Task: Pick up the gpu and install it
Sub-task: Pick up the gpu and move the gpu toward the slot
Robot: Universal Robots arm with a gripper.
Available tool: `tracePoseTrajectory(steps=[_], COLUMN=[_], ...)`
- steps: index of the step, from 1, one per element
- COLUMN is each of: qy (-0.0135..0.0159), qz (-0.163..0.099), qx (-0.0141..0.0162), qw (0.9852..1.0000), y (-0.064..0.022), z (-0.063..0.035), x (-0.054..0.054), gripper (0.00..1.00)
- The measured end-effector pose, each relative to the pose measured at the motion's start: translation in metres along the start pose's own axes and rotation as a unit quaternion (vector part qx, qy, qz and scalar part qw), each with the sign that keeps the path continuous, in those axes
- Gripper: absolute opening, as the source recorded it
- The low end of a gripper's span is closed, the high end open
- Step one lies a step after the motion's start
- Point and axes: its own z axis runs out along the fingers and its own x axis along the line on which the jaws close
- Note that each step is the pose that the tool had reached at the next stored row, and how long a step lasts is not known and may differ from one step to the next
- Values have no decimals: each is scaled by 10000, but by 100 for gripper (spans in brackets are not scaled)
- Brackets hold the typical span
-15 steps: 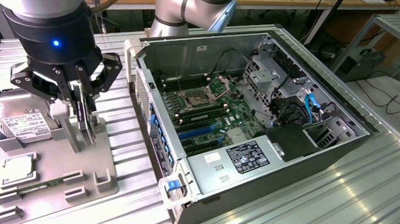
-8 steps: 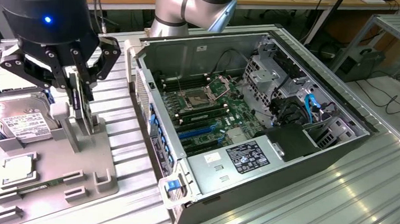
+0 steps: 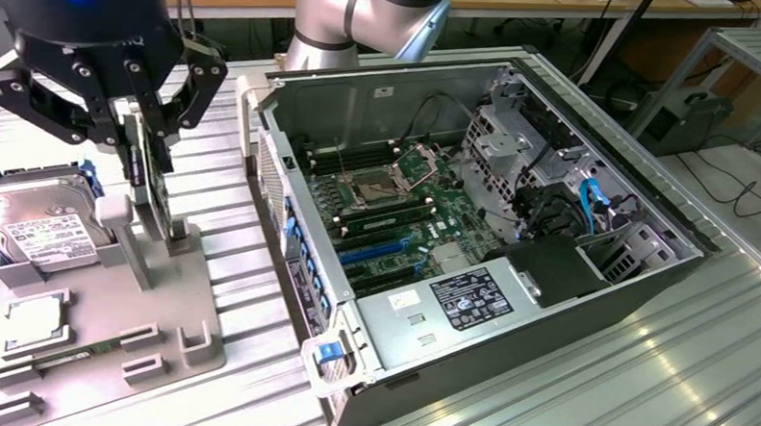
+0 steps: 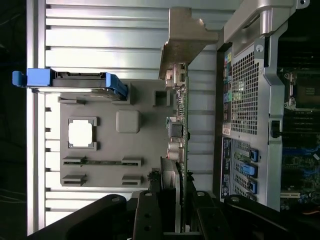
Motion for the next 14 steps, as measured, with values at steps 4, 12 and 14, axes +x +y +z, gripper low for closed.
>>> tracePoseTrajectory(steps=[4, 12, 14], qy=[0, -1, 0], qz=[0, 0, 1], qx=[3, 2, 3], qw=[10000, 10000, 10000], y=[8, 8, 8], z=[-131, -142, -143], x=[-3, -3, -4], gripper=[28, 28, 28])
